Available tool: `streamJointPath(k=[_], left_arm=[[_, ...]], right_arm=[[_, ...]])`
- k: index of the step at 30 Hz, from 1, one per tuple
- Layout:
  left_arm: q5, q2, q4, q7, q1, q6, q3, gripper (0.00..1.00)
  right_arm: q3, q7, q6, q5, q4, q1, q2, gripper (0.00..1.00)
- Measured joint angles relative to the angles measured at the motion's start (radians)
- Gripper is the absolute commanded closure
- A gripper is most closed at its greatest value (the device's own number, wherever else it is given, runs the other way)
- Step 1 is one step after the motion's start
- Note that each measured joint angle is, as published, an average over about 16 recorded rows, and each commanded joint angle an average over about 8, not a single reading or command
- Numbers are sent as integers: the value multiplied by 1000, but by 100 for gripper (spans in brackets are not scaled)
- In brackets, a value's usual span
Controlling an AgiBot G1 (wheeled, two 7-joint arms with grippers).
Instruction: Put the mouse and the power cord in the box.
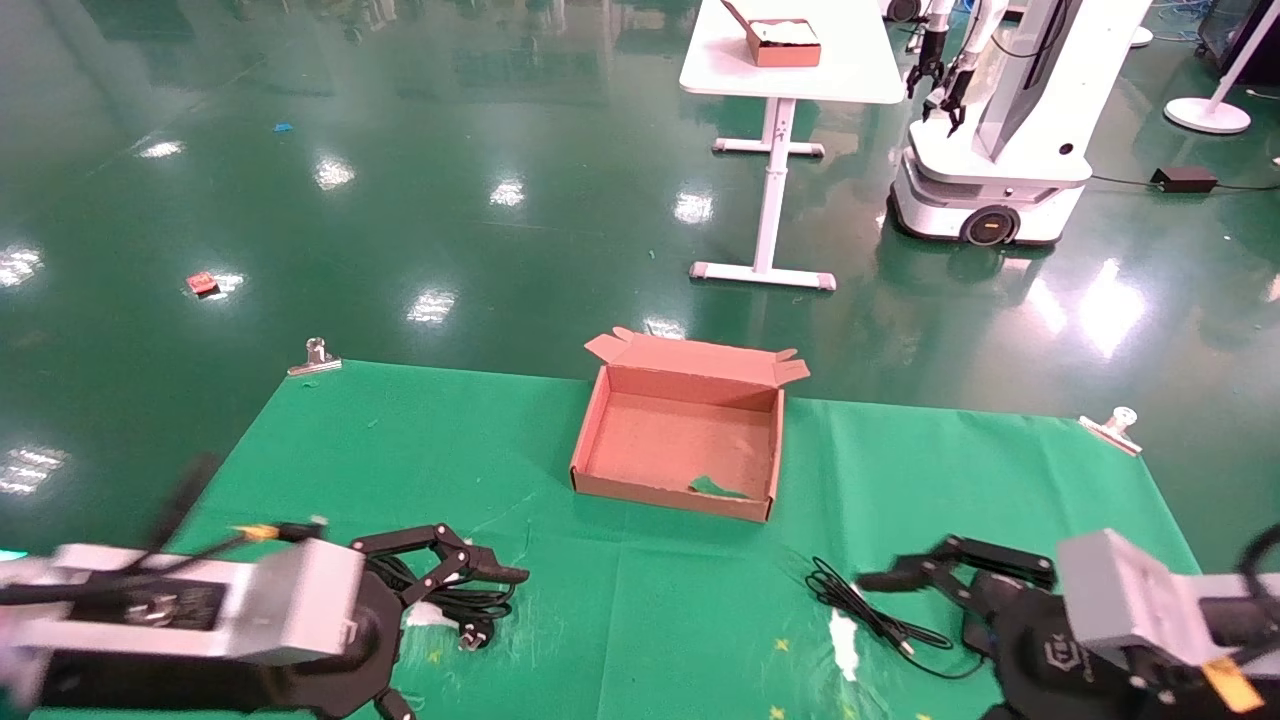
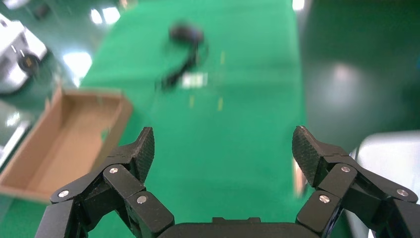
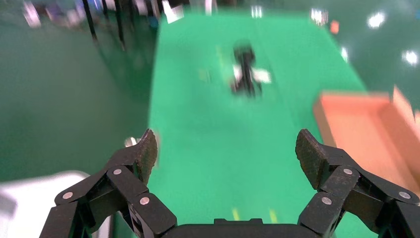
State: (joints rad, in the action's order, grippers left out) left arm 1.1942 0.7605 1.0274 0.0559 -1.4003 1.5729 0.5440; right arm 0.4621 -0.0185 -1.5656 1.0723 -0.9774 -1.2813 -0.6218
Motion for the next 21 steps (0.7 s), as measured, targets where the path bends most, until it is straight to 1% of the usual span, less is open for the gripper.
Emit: streamJointPath(k=[5,12,16,21], left_arm=[[161,81,-166,131,-109,-27,103,0],[345,208,-430,305,-216,-132,203,0],[426,277,-564,391,-256,-210,240,0],[496,346,-701,487,-289,-296,273,0]], right_arm=[[77,-106,42,139,174,-87,-52,0],[152,-249,160,310,440,-189,-170,0],[180,-317,235,376,576,-229,-243,0],[201,-386,315,423,714,-264,-321,0]])
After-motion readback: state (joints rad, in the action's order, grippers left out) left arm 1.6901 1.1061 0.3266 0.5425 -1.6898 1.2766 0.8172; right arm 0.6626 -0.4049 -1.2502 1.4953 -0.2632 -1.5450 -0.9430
